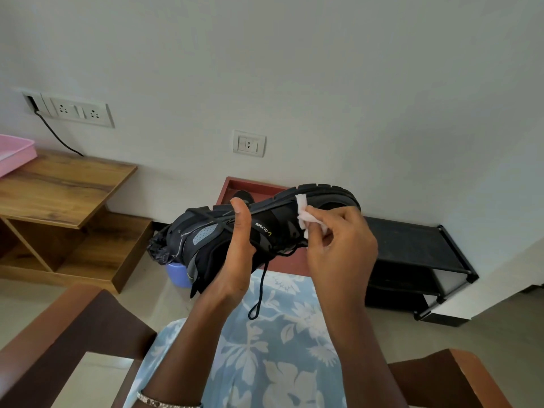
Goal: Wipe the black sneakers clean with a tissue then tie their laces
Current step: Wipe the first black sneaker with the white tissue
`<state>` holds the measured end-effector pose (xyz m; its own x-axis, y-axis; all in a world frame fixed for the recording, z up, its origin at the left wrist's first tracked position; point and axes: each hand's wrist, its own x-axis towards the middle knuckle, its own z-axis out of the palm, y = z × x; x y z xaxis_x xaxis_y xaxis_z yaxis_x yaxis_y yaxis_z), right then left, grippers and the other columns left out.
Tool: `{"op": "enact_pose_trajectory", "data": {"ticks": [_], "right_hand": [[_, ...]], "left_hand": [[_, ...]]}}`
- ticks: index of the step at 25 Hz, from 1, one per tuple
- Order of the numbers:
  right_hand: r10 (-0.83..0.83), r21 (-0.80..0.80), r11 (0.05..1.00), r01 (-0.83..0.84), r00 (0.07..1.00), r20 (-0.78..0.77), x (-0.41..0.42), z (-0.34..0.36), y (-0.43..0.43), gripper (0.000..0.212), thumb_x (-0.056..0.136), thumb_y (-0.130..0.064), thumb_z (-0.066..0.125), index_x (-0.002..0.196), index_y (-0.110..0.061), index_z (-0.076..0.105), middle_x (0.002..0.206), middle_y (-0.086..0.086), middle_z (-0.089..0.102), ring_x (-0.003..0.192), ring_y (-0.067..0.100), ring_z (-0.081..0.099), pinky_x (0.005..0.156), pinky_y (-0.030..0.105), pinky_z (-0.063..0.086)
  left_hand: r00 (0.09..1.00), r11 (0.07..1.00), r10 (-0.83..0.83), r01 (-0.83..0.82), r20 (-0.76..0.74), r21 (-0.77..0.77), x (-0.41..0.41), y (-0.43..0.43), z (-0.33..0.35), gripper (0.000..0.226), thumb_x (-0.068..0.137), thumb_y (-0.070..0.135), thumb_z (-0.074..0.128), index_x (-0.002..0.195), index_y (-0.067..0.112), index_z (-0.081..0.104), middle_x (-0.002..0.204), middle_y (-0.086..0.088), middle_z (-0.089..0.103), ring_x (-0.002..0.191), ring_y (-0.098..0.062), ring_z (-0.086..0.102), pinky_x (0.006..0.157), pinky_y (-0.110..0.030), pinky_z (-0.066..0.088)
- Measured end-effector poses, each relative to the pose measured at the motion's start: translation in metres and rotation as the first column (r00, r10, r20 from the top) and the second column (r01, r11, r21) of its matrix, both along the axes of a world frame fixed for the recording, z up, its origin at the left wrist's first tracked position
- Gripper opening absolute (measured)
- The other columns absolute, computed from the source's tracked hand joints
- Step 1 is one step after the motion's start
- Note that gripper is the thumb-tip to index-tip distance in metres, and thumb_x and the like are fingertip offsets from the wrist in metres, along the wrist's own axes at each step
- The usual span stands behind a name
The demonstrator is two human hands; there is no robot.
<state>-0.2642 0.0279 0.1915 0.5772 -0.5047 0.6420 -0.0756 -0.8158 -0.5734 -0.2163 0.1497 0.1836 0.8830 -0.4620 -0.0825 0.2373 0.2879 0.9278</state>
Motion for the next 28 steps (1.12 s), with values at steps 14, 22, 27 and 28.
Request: {"op": "enact_pose_trajectory", "data": {"ticks": [14,22,27,28], "right_hand": [[-0.045,-0.114,0.993,0.04,0.998,-0.04,0.0,0.002,0.022,0.036,0.075,0.011,0.071,0.101,-0.012,0.079,0.099,0.002,0.07,0.092,0.025,0.063,0.071,0.024,0.049],[0.388,-0.017,0.921,-0.388,0.921,-0.015,-0.003,0.005,0.047,0.032,0.096,-0.021,0.048,0.099,-0.013,0.079,0.099,-0.005,0.074,0.097,0.011,0.066,0.087,0.025,0.053],[0.059,-0.106,0.992,-0.064,0.997,-0.046,0.006,-0.004,0.002,0.029,0.08,0.001,0.055,0.091,-0.012,0.078,0.094,-0.001,0.075,0.093,0.025,0.066,0.077,0.032,0.052],[-0.024,-0.109,0.994,0.016,0.997,-0.076,0.005,-0.005,-0.004,0.031,0.075,0.008,0.061,0.091,-0.011,0.078,0.093,0.0,0.075,0.092,0.028,0.064,0.075,0.037,0.054]], "left_hand": [[0.992,0.996,-0.082,0.079,0.094,0.035,-0.003,-0.001,-0.004,0.101,0.066,0.097,0.022,0.119,0.027,0.071,0.121,-0.004,0.073,0.117,-0.02,0.067,0.107,-0.043,0.046],[0.955,0.989,-0.113,0.082,0.275,0.123,-0.007,0.002,-0.005,0.08,0.082,0.075,0.015,0.105,0.017,0.066,0.1,0.007,0.076,0.107,-0.004,0.068,0.09,-0.017,0.051],[0.952,0.976,-0.076,0.011,0.296,0.218,-0.007,0.001,-0.011,0.074,0.077,0.09,0.015,0.116,0.051,0.064,0.126,0.017,0.065,0.122,0.008,0.056,0.108,-0.024,0.042],[0.948,0.967,-0.081,-0.001,0.307,0.256,-0.006,0.0,-0.013,0.069,0.071,0.097,0.015,0.113,0.065,0.059,0.129,0.027,0.06,0.126,0.009,0.05,0.115,-0.032,0.035]]}}
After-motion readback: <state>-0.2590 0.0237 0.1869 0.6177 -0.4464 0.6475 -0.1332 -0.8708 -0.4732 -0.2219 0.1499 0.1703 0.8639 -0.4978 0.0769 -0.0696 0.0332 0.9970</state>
